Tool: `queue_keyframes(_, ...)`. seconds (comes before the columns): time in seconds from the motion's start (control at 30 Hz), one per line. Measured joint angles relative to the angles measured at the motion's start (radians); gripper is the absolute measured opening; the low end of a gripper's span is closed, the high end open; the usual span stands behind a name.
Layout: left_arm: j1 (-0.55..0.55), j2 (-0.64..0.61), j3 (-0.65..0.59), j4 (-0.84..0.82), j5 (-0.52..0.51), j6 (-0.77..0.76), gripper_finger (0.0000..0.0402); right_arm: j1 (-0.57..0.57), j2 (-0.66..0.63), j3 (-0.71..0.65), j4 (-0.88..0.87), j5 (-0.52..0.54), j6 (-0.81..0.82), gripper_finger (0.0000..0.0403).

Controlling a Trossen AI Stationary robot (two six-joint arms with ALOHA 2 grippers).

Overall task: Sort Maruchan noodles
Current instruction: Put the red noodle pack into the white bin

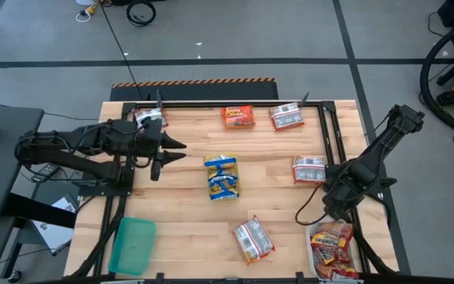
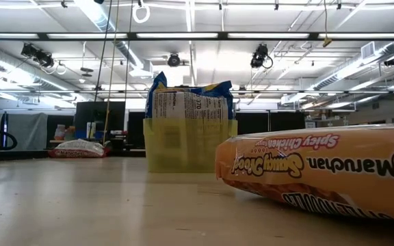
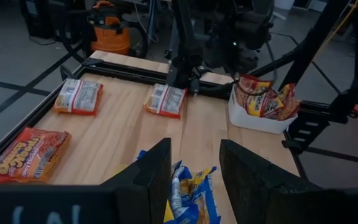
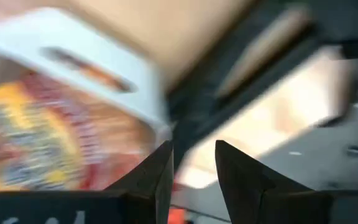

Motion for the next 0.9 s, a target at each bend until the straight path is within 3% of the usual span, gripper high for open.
queue_keyframes(0.17,-0.012,0.000,0.000,-0.008,0.000,0.000,0.0141,0.012,0.015,-0.041,-0.034,-0.039,-0.033,0.0125)
queue_keyframes(0.3,-0.046,0.000,0.000,-0.010,0.000,-0.001,0.0141,0.023,0.047,-0.063,0.037,-0.145,-0.059,0.0125)
queue_keyframes(0.57,-0.154,0.000,0.000,-0.053,0.000,-0.042,0.0141,0.022,0.150,-0.075,0.353,-0.276,0.024,0.0125)
queue_keyframes(0.77,-0.230,0.000,0.000,-0.087,0.000,-0.064,0.0141,0.022,0.165,-0.054,0.801,-0.483,0.217,0.0125)
queue_keyframes(0.83,-0.245,0.000,0.000,-0.087,0.000,-0.064,0.0141,0.022,0.150,-0.054,0.895,-0.469,0.284,0.0125)
queue_keyframes(0.9,-0.257,-0.001,0.000,-0.089,0.000,-0.064,0.0141,0.022,0.120,-0.054,0.882,-0.372,0.334,0.0125)
